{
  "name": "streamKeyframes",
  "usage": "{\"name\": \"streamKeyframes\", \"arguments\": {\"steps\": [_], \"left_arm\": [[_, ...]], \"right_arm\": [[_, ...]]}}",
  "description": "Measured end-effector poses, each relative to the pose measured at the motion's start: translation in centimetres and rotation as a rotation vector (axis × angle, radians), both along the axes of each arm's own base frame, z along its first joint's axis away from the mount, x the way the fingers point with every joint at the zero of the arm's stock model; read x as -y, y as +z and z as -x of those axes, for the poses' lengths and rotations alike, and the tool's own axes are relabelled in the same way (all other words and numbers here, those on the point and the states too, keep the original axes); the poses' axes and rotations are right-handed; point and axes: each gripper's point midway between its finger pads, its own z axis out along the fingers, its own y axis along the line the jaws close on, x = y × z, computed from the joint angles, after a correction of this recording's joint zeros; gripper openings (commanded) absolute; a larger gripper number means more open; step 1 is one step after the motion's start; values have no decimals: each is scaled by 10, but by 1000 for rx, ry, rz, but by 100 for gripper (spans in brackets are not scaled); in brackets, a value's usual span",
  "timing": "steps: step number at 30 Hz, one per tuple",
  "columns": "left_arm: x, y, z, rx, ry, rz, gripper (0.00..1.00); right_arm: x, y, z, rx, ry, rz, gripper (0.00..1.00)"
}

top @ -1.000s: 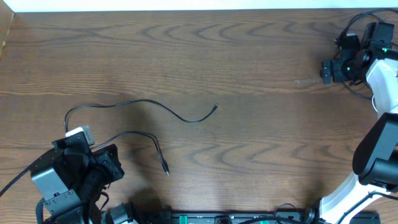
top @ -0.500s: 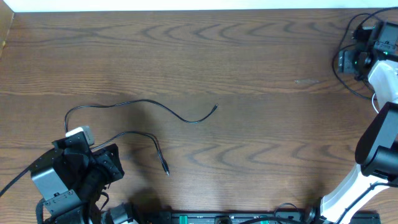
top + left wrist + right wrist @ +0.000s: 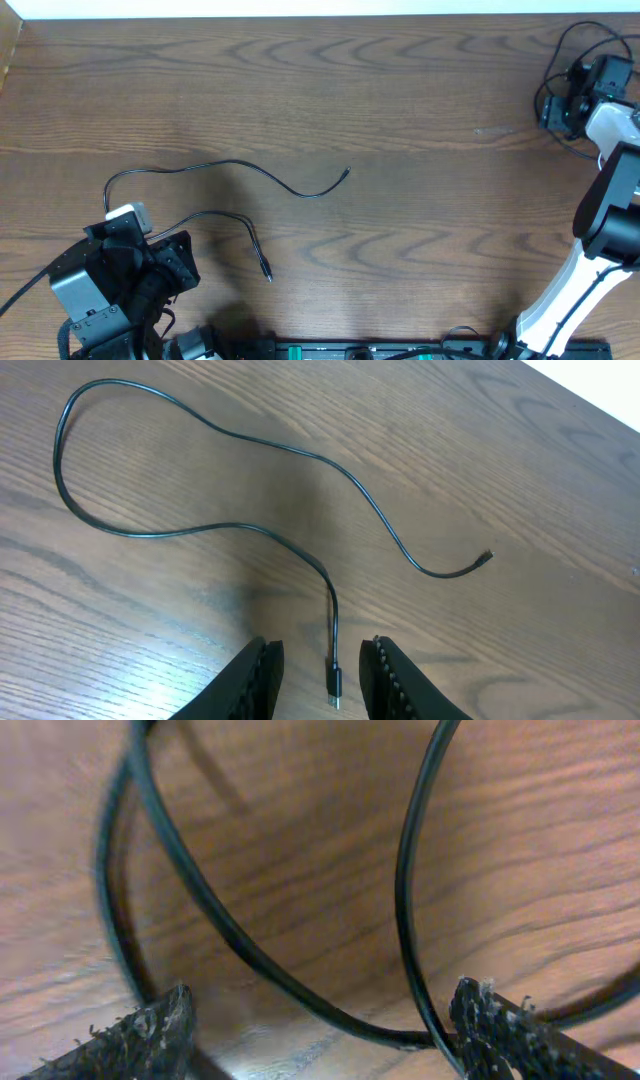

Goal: Untangle cables

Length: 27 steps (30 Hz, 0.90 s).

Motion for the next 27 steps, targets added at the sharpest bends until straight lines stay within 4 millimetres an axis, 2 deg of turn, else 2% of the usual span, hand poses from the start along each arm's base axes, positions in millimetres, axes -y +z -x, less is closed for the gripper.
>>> {"name": "streamKeyframes", "arguments": {"steps": [11, 14, 15, 16, 22, 27], "left_arm": [[0, 0, 0, 0, 0, 0, 31], [0, 0, 0, 0, 0, 0, 31], [0, 0, 0, 0, 0, 0, 31], [0, 0, 0, 0, 0, 0, 31], [0, 0, 0, 0, 0, 0, 31], [1, 0, 0, 1, -3, 3, 31]], "right_arm": [[14, -1, 3, 7, -24, 7, 72], [25, -1, 8, 5, -47, 7, 51], [30, -1, 11, 3, -56, 7, 31], [35, -2, 14, 2, -69, 5, 1], [56, -5, 28, -9, -117, -4, 1], [50, -6, 26, 3, -101, -45, 1]]}}
